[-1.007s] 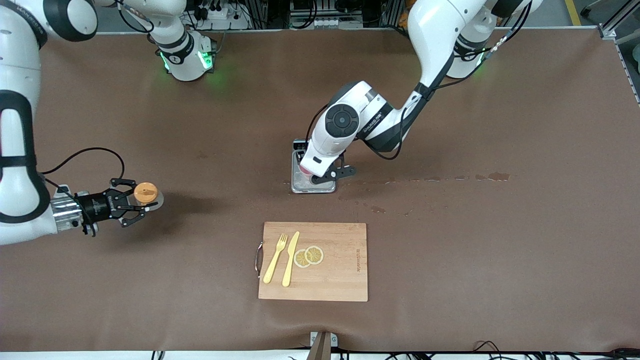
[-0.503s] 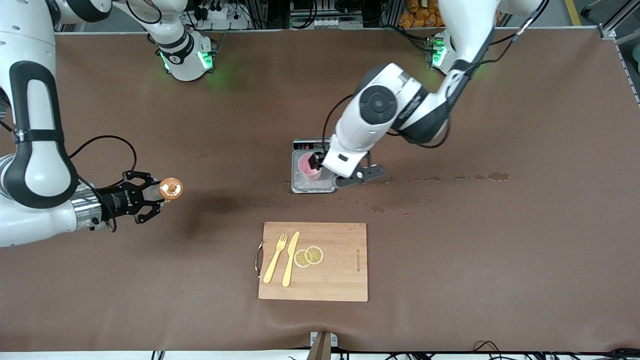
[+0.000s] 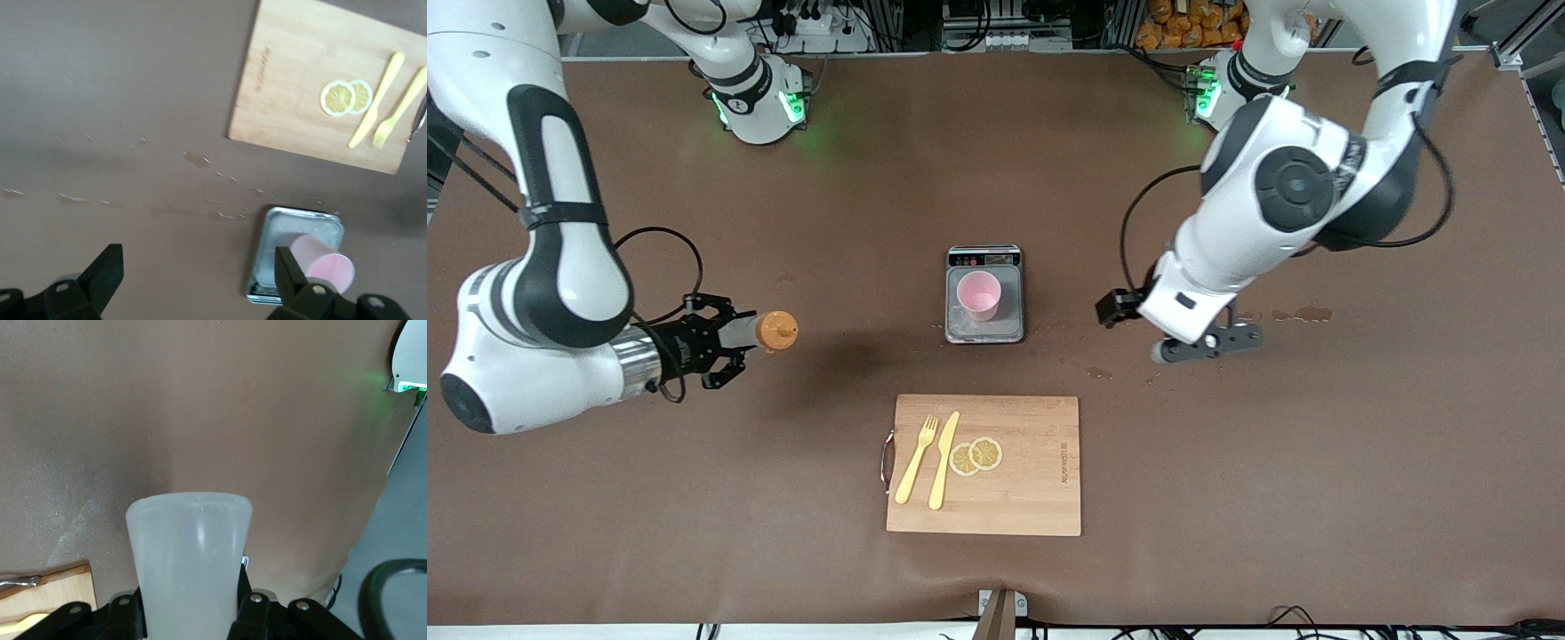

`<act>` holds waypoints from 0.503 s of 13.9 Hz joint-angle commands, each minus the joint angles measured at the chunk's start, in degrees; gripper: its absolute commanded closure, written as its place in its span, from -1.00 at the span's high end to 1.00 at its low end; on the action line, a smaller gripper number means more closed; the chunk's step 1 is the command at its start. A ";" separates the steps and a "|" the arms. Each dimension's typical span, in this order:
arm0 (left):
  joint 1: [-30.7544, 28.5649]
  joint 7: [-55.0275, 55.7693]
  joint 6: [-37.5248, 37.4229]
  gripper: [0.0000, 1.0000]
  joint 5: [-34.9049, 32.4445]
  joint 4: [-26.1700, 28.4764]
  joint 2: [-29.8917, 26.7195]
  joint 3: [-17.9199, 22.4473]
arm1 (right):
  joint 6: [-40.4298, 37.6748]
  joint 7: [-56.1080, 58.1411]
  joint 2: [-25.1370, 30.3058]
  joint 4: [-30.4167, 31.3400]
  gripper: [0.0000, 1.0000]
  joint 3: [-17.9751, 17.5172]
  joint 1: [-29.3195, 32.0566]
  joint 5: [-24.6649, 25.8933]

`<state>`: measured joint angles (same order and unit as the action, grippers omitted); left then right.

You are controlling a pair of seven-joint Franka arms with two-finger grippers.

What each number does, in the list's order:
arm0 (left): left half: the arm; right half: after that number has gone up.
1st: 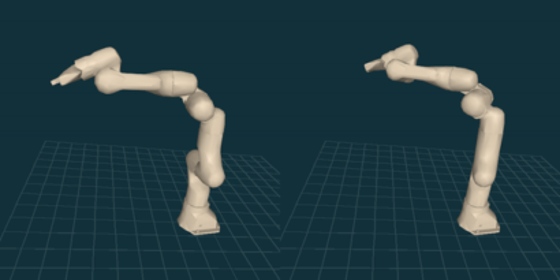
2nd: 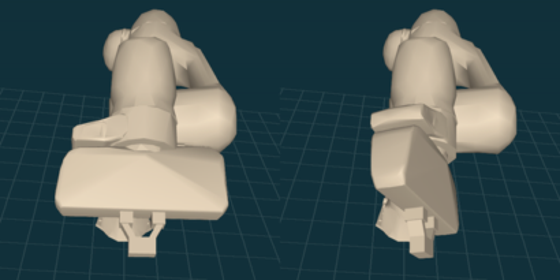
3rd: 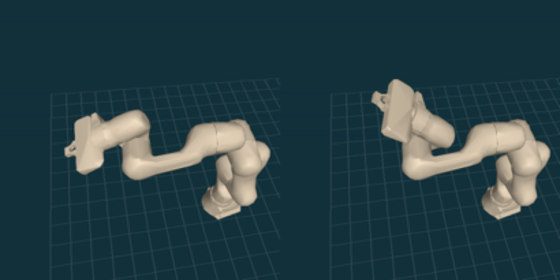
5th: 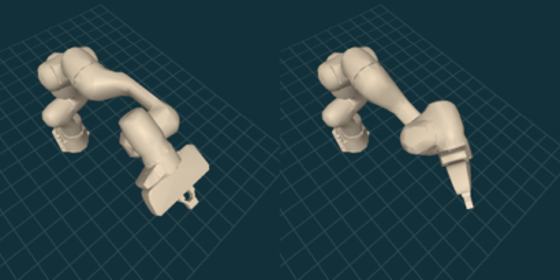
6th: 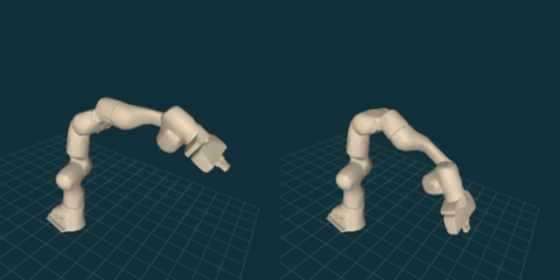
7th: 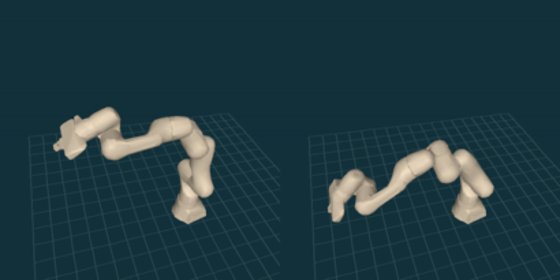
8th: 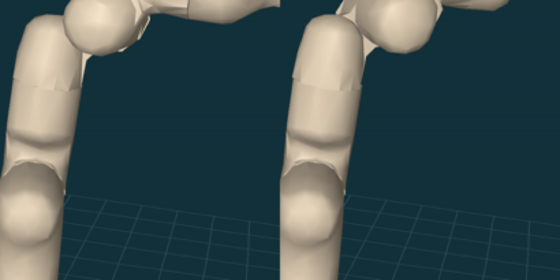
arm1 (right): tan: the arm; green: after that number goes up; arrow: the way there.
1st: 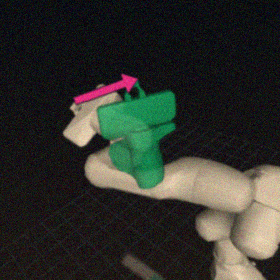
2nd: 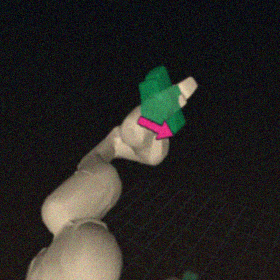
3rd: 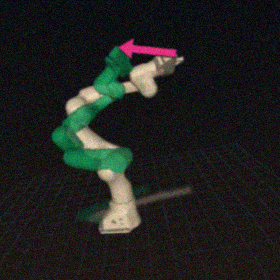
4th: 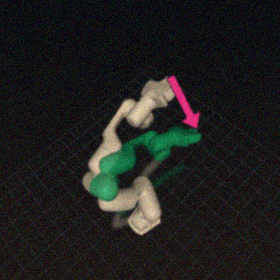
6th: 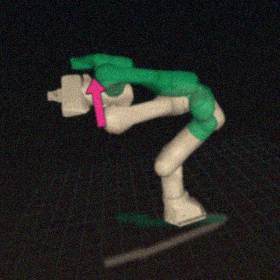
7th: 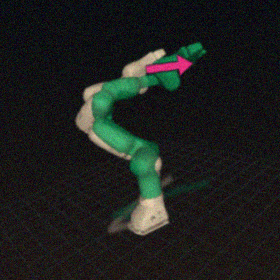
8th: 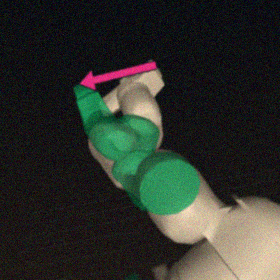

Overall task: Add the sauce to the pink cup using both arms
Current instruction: 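Open the left gripper and withdraw while the right gripper tips the bottle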

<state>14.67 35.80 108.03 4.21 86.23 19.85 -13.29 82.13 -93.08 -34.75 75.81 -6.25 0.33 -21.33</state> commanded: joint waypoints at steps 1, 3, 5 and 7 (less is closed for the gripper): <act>-4.11 -5.89 -0.98 1.00 -1.22 1.58 -3.49 -0.68 | -0.91 -5.26 1.27 -1.63 -0.42 0.37 -3.92 3.13; -6.49 -9.76 -1.07 1.00 -1.22 1.67 -4.81 -0.85 | -0.83 -8.86 1.27 -1.63 -0.43 0.37 -6.65 5.76; -8.51 -14.41 -2.12 1.00 -1.22 2.89 -7.26 -0.68 | -0.74 -12.46 1.18 -1.63 -0.43 0.37 -10.16 8.84; -11.93 -21.17 -3.26 1.00 -1.22 4.12 -10.08 -0.42 | -0.65 -16.25 0.92 -1.63 -0.43 0.45 -12.71 11.12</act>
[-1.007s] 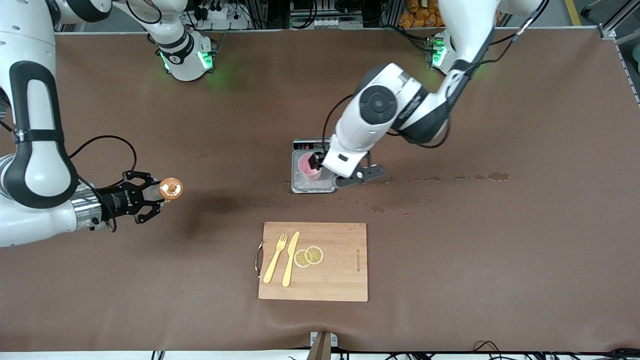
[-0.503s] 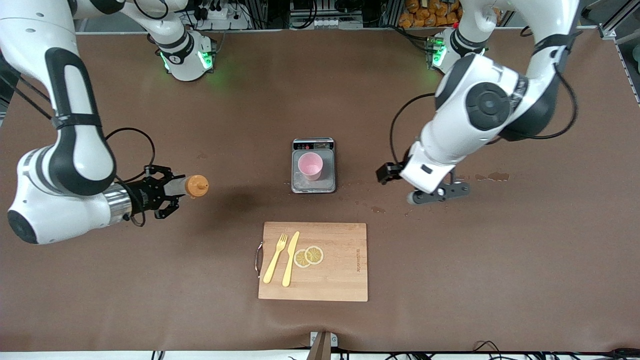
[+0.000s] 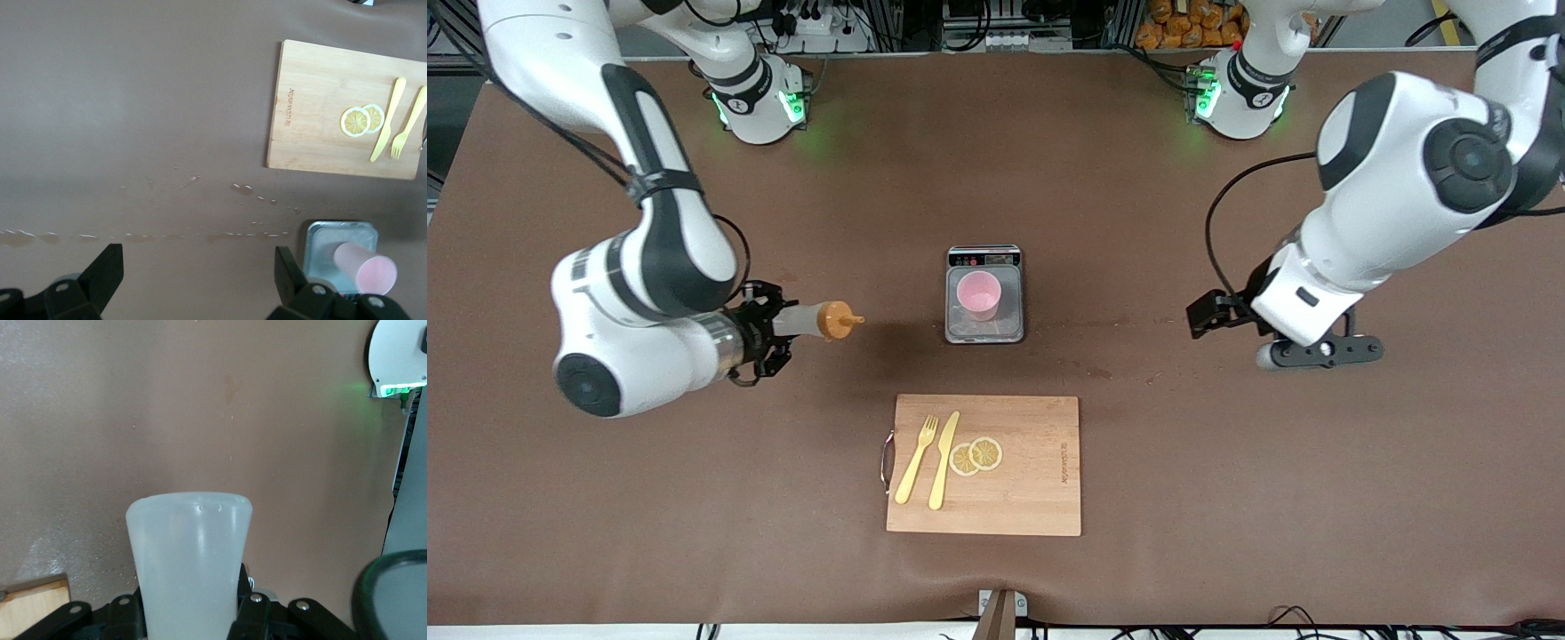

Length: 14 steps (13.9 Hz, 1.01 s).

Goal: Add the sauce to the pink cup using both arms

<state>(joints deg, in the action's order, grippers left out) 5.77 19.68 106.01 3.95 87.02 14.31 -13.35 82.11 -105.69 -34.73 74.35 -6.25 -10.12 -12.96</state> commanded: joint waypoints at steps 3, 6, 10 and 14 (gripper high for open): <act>-2.96 -14.29 -5.36 1.00 -0.97 4.82 -8.84 4.37 | -0.73 -8.55 0.54 0.01 -0.43 0.45 -6.13 6.79; -0.25 -17.83 -11.42 1.00 -6.91 5.26 -12.63 6.66 | -0.82 -13.12 -0.08 0.10 -0.43 0.45 -9.20 9.43; 1.26 -24.67 -15.82 1.00 -8.17 4.56 -15.00 8.95 | -0.99 -16.73 -1.04 0.10 -0.43 0.53 -11.67 11.99; 1.09 -24.79 -17.86 1.00 -7.65 3.86 -15.98 9.66 | -1.34 -20.34 -2.01 0.27 -0.43 0.54 -14.48 15.68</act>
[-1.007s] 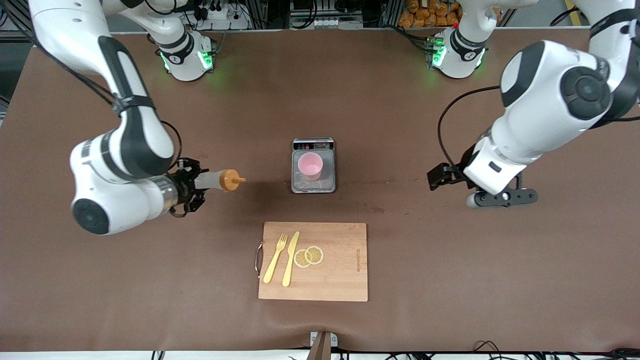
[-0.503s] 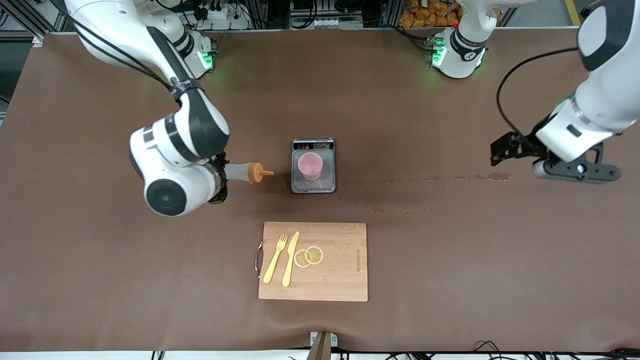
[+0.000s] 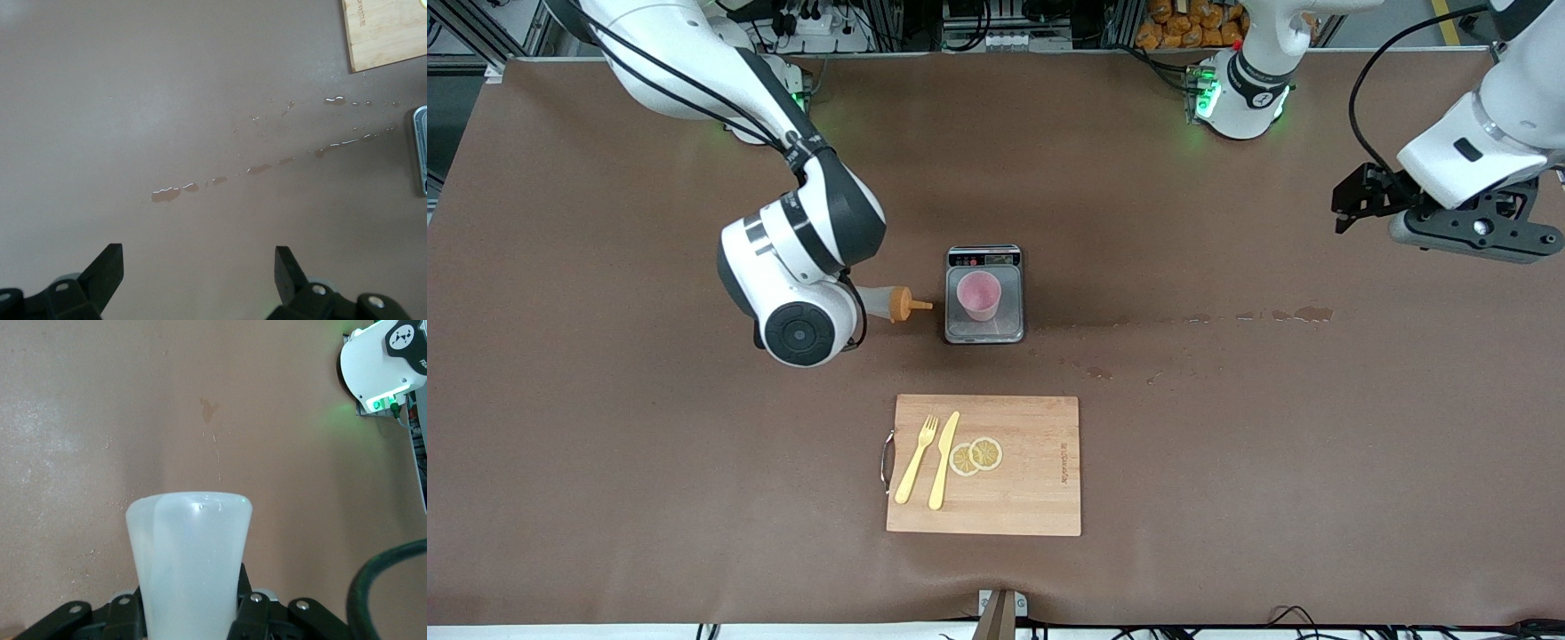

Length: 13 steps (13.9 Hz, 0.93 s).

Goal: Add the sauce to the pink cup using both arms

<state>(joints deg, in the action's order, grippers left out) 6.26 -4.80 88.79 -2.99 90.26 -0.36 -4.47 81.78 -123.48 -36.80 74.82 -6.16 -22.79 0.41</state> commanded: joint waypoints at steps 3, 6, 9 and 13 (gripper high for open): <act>0.16 1.53 -0.72 1.00 -0.26 0.53 -1.40 0.87 | -2.23 -3.17 -0.64 -0.11 -0.43 0.53 -3.31 4.85; 0.16 5.14 -0.72 1.00 1.66 0.53 -1.40 0.70 | -4.17 -4.84 -0.99 -0.20 -0.51 0.53 -3.94 7.32; -0.28 7.25 -0.46 1.00 4.30 0.44 -1.40 1.05 | -4.26 -4.93 -0.99 -0.20 -0.60 0.53 -4.11 7.32; -0.11 7.43 -0.63 1.00 3.78 0.53 -1.40 0.70 | -4.26 -5.11 -1.43 0.33 -0.60 0.53 -4.55 8.20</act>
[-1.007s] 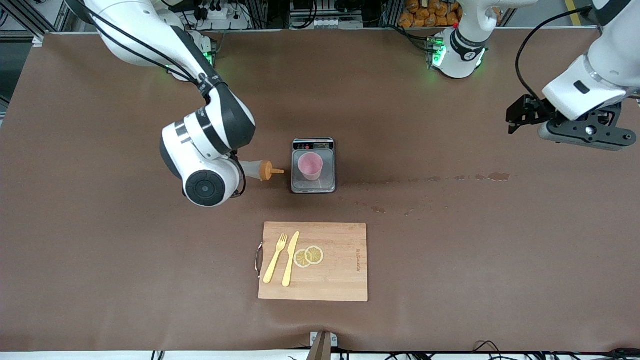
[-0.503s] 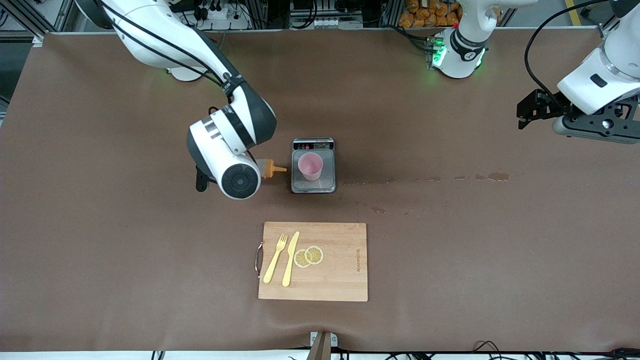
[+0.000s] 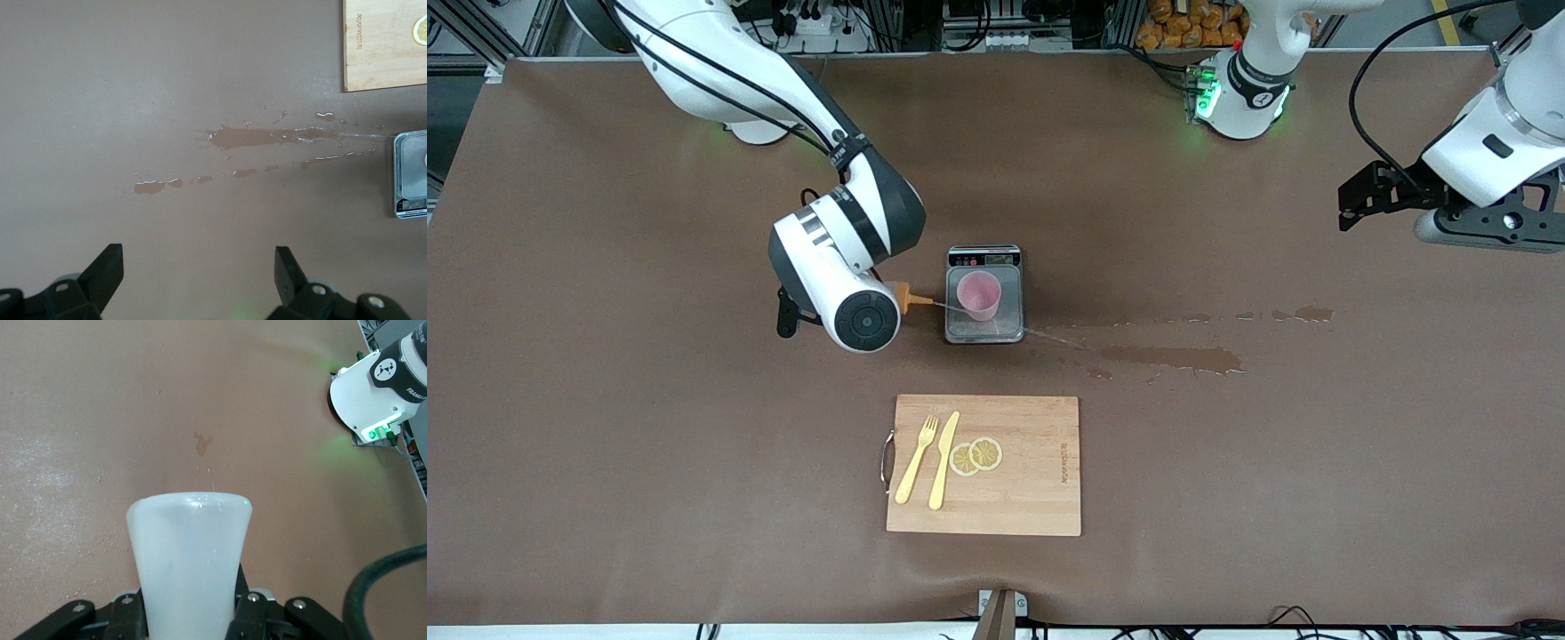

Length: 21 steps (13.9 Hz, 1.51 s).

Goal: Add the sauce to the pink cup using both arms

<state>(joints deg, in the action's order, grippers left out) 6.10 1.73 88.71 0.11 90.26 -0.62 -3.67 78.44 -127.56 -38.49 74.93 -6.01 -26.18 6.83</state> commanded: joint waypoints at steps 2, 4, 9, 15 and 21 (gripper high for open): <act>0.06 0.91 -0.64 1.00 0.68 0.53 -1.40 -0.28 | -0.93 -0.94 0.26 0.22 -0.61 0.39 -1.42 1.79; 0.58 0.91 -0.38 1.00 0.68 0.44 -1.31 -0.37 | -1.01 0.02 0.52 0.22 -0.61 0.30 -1.24 1.52; 0.41 0.12 -0.38 1.00 1.13 0.44 -1.57 -0.99 | 0.48 5.45 1.40 -0.13 -0.59 -0.05 2.35 -3.03; 0.06 0.65 0.06 1.00 1.04 0.44 -1.31 -1.08 | -0.66 22.76 5.71 0.04 -0.49 -0.14 14.56 -13.94; 0.06 0.74 1.38 1.00 1.04 0.53 -1.40 -1.08 | -1.89 37.08 5.71 0.13 -0.49 -0.05 24.23 -23.96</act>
<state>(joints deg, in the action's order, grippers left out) 6.40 1.78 89.28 0.37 90.23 -1.06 -4.66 77.83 -94.51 -33.89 74.29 -5.21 -4.76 -14.30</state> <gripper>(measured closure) 0.000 0.586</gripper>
